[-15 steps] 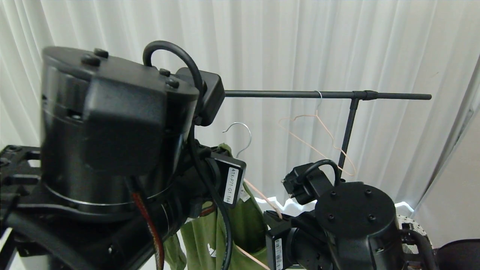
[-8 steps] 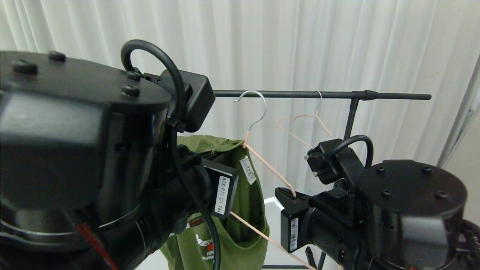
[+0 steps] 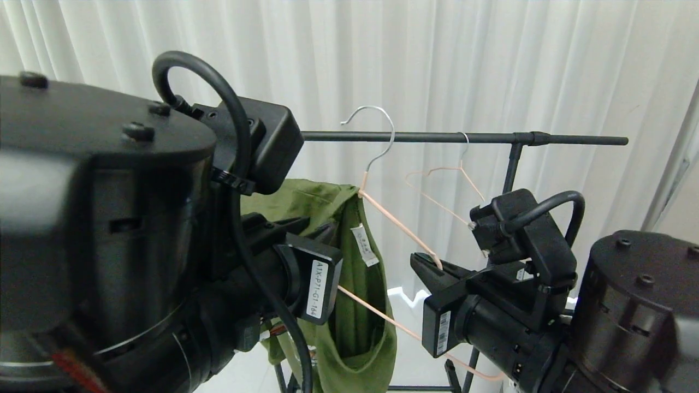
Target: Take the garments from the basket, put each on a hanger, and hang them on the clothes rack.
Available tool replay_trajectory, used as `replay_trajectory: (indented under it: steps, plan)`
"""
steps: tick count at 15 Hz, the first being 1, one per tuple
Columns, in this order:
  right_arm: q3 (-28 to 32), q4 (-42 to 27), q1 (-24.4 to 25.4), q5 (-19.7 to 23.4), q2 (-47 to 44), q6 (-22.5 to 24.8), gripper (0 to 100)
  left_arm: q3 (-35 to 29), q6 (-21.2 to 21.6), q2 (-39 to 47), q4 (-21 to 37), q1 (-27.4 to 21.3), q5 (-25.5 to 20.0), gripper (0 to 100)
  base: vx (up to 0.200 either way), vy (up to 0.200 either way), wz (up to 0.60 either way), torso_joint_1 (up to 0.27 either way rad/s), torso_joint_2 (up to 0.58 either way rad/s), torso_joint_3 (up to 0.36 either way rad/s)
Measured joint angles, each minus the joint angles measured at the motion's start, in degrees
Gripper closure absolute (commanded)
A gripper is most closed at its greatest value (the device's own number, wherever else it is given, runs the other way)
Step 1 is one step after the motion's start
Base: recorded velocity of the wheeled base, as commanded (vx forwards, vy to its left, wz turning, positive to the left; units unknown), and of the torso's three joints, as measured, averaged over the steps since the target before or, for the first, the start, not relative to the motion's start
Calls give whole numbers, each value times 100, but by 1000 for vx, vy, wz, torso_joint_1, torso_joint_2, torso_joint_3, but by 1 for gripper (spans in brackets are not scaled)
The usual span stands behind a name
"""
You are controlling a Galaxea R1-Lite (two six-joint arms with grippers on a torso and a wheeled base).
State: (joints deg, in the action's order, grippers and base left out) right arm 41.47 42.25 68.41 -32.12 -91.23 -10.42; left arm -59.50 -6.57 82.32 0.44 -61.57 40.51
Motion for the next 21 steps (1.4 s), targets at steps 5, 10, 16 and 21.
replay_trajectory:
  steps: [5, 10, 16, 21]
  plan:
    - [-464, 332, 0, 2, 336, 400, 100, 811, 9, -514, -9, -5, -13, 0, 0, 0, 0, 0, 0, 0]
    - [-1428, 709, 52, 29, 896, 974, 100, 1285, 783, -1428, -11, 13, -438, 0, 0, 0, 0, 0, 0, 0]
    - [-2153, 723, 739, 49, 1469, 1309, 100, 1932, 1994, -2070, -6, 173, -2951, 0, 0, 0, 0, 0, 0, 0]
    - [-2278, 731, 1202, 56, 1554, 1647, 100, 2075, 1979, -1865, -11, 229, -3830, 0, 0, 0, 0, 0, 0, 0]
